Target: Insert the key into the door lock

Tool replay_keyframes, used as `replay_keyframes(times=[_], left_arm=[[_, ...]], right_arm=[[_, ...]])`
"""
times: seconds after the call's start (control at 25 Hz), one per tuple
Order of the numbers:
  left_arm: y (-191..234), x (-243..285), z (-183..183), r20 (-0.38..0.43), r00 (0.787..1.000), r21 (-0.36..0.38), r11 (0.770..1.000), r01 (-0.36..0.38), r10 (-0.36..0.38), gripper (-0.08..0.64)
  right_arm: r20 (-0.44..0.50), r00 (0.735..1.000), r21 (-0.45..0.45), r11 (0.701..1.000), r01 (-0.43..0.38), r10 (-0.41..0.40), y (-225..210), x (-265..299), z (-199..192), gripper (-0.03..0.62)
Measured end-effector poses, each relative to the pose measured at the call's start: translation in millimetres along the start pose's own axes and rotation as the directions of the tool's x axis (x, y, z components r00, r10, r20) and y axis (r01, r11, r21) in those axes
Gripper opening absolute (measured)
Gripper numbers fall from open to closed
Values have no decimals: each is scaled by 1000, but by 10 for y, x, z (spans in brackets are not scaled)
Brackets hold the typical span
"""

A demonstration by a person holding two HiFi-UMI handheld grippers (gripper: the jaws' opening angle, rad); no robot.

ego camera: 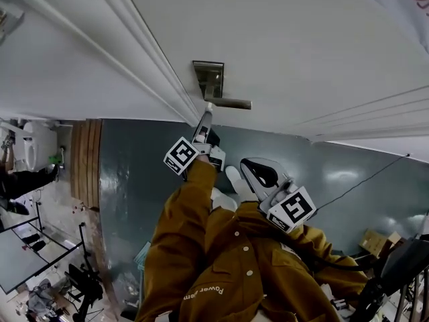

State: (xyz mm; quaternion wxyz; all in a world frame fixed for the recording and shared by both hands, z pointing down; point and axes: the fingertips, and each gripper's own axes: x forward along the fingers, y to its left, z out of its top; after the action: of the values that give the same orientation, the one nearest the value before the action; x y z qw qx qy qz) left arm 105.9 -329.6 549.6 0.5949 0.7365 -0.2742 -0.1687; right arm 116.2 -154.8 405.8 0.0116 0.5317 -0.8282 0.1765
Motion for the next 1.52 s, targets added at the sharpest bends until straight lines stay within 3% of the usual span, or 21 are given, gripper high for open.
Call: replay_keyframes(times=[0.8,0.92,1.16,1.32,1.52], left_arm=[[-11,178,36,39,998,-130,990,61,-56,31],[79,400,68,48,998,-185,981,56,-48,25],[48,458,106,24,998,-116,991,59,-57,28],[125,347,27,-12,1000,-30,999,24,-24,118],[14,-14,-55,-36,999,54,998,12,-10,114]], right_arm=[[-13,1000,23,999,-23,23,-57,42,2,8],[-16,999,23,999,-30,30,-107,73,-37,8],[-17,1000,26,999,-21,21,-125,44,-45,8],[-6,1000,25,999,-20,20,-139,71,-62,8],[5,999,15,999,-40,40,-64,135,-43,8]])
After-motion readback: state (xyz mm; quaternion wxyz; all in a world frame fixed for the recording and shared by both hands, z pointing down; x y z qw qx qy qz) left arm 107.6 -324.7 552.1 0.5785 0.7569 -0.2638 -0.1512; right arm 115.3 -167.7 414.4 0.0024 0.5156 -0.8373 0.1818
